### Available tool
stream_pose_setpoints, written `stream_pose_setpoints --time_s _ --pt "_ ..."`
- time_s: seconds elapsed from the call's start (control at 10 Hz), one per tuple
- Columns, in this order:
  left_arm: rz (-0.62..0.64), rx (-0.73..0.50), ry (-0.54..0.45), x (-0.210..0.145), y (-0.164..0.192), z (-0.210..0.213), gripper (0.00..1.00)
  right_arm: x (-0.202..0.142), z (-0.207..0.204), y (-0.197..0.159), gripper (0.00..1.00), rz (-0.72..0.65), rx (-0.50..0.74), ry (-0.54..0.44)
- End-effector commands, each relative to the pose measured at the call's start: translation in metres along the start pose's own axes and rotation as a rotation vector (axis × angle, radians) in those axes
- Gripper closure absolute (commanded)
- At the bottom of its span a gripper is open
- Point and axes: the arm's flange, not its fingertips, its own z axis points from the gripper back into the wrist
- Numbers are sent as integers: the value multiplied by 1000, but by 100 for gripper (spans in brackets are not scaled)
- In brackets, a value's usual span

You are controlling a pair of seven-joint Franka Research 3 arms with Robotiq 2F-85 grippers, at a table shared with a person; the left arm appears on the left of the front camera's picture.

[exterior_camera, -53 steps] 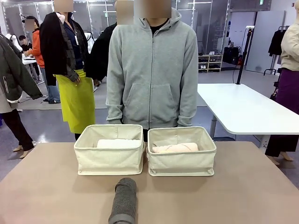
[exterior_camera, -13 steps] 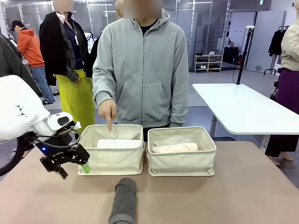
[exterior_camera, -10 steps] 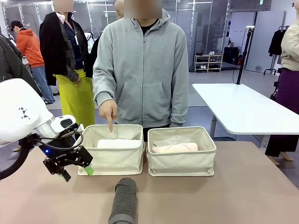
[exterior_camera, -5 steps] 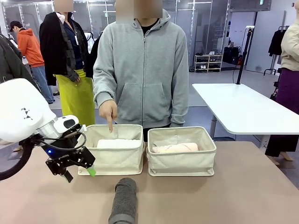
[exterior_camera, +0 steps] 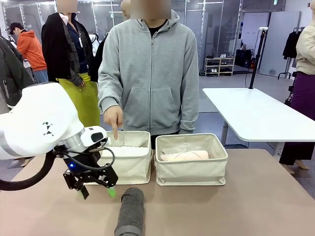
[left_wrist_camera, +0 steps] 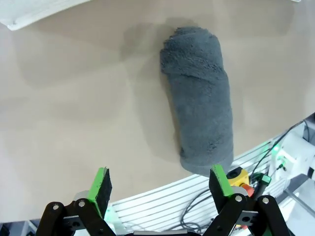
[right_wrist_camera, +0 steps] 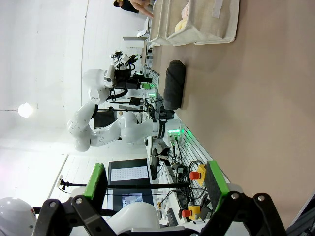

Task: Divide the towels into two baskets.
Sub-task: Pick up one hotel-folded towel from the bottom of the table and place it in the Fabric basket indicated by the person.

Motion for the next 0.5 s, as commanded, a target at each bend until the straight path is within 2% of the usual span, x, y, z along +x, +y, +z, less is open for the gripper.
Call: stream_pose_setpoints --time_s 0.0,0.1,0.2,0.3,0.4 --pt "97 17 43 3 -29 -5 0 -3 -2 4 0 -5 -8 6" --pt "166 5 47 2 -46 -15 0 -3 -2 4 0 -5 -8 6" --pt "256 96 8 0 -57 -25 0 -3 -2 4 0 -5 -8 6" --pt "332 60 5 -1 -63 -30 0 -3 -2 4 0 -5 -8 6" --pt "365 75 -23 0 -67 -38 0 -3 -2 4 0 -5 -8 6"
